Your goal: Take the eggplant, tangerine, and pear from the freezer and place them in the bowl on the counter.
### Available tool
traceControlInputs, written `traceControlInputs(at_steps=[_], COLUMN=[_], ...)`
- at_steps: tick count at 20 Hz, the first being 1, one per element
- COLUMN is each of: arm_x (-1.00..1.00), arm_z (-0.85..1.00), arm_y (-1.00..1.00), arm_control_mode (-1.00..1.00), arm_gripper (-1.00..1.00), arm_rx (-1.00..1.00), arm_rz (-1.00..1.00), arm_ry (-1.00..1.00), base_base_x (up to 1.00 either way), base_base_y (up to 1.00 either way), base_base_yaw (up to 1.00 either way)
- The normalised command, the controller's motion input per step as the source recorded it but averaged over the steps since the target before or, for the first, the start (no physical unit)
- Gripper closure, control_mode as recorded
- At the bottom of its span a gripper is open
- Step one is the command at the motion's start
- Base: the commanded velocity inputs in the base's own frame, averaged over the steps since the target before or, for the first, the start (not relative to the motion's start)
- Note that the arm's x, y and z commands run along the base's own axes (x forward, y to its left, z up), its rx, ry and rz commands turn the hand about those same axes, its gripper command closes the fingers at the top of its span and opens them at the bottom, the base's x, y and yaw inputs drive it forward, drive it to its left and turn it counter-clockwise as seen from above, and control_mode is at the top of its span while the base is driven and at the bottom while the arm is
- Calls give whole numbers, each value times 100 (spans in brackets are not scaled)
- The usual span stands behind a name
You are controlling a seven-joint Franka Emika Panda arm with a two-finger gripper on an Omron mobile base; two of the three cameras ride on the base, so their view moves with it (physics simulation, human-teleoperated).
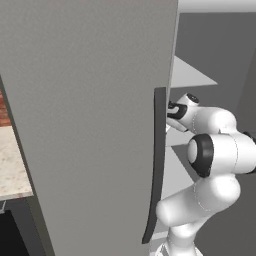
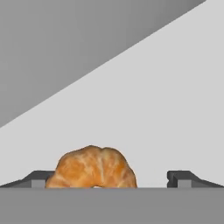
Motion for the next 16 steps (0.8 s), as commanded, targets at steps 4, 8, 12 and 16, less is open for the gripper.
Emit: traceControlInputs(at_steps=[4, 8, 12, 16], arm_x=[0, -10, -23, -53], arm_z=[-48, -66, -69, -52], arm_y=[14, 11, 3, 7], arm_control_mode=[-100, -100, -100, -100], arm_gripper=[100, 100, 100, 100], arm_rx=[0, 0, 0, 0], arm_rz=[0, 0, 1, 0], arm_ry=[0, 0, 0, -11], base_base_x=[0, 0, 0, 0], base_base_y=[0, 0, 0, 0], base_base_yaw=[0, 0, 0, 0])
